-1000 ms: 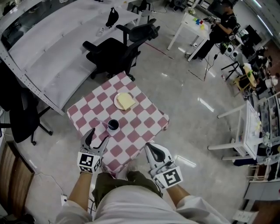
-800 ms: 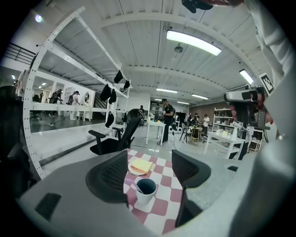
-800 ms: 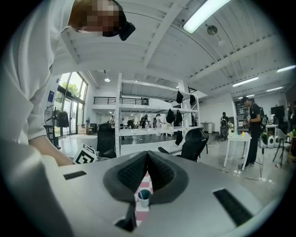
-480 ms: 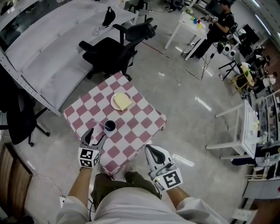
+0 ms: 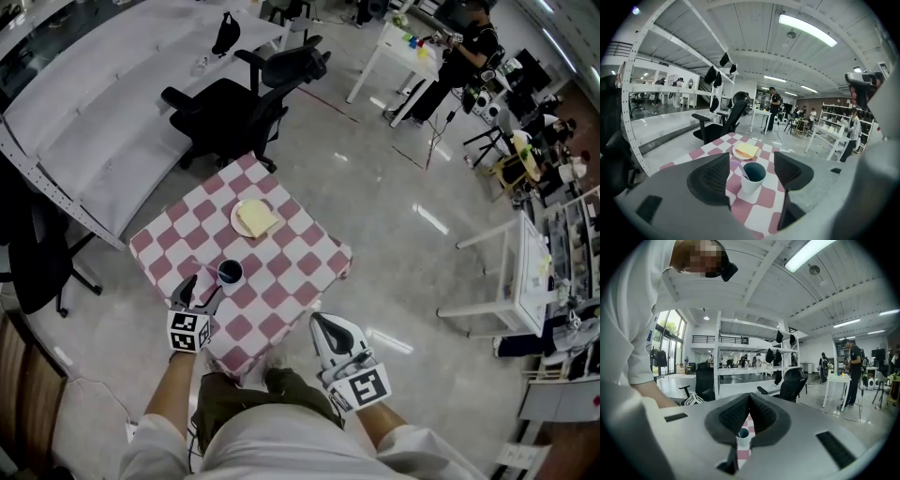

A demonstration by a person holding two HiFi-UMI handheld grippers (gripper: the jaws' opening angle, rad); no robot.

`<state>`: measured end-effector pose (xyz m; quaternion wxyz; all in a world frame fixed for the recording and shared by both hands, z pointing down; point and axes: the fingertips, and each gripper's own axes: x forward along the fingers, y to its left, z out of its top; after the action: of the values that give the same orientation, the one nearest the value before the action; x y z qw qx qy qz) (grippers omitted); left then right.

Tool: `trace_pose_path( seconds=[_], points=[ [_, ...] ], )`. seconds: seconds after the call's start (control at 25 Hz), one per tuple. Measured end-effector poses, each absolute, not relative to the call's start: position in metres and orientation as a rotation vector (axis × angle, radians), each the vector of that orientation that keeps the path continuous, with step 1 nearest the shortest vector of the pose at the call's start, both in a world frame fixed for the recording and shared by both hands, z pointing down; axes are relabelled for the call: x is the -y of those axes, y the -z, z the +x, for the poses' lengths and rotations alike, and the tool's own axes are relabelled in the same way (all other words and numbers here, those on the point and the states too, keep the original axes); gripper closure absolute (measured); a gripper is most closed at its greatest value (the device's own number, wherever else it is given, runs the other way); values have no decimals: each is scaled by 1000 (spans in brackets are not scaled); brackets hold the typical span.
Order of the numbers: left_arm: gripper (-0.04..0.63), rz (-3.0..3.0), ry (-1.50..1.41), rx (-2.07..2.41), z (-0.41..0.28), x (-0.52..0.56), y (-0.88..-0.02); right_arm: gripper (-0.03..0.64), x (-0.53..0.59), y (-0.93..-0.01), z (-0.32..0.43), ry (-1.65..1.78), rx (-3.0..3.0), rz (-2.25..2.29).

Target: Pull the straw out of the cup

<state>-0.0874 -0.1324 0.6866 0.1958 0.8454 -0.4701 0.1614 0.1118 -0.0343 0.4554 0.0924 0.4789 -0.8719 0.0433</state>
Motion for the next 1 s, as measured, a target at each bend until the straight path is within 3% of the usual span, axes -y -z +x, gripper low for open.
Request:
trace_pose_path(
  seconds=[1.0],
  points=[
    [299,2111,-447,1270,-82,171,-768,612,34,-463,135,-148,2506,1450]
  ],
)
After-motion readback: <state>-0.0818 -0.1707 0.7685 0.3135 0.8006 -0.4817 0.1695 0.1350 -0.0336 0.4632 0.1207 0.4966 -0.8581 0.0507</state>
